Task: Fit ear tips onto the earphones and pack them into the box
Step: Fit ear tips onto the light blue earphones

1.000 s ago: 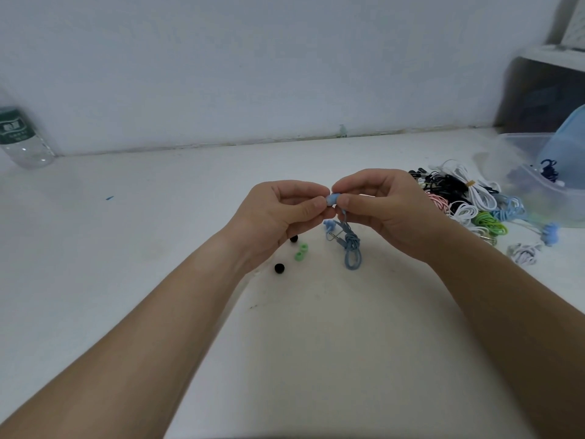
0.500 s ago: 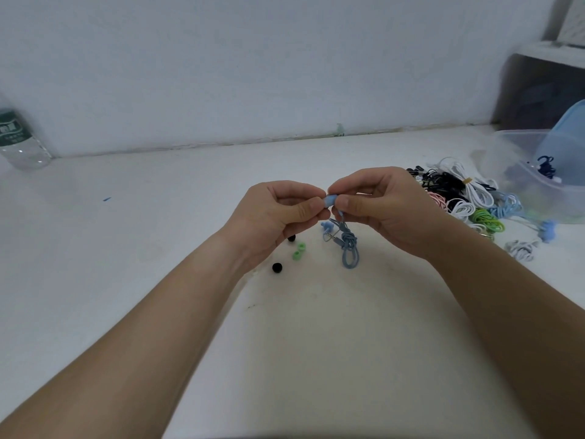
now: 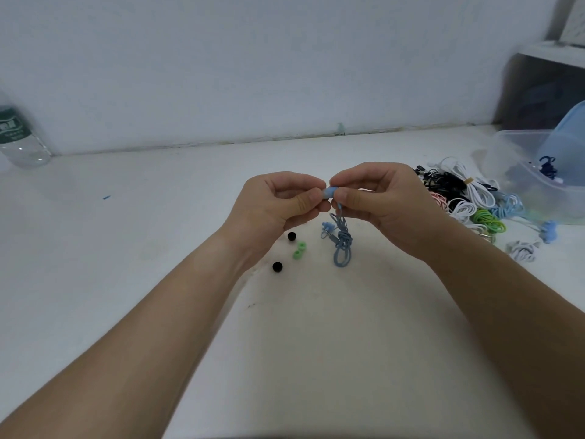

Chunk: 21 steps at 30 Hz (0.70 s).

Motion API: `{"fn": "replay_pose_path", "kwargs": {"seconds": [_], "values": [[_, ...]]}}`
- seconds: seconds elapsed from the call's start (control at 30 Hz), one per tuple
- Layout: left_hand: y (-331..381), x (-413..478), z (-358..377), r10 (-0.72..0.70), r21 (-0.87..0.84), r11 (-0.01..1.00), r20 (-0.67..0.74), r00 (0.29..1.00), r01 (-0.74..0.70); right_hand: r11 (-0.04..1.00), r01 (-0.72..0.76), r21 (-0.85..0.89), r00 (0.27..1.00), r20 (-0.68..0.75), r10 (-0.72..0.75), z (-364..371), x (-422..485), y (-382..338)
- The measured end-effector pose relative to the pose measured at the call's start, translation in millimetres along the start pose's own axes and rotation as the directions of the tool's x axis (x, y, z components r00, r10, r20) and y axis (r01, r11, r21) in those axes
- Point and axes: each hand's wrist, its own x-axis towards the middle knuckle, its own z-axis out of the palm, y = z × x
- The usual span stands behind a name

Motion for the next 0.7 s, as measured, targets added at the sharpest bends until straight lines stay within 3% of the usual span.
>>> {"fn": "replay_pose_path", "kwargs": {"seconds": [0.7], "values": [[0.9,-1.0,1.4,-0.003,0.009,1.0,0.061,0.998,0.003,1.0,0.019,-0.02,0.997,0.077,-0.017,-6.8,-1.2,-4.1]]}}
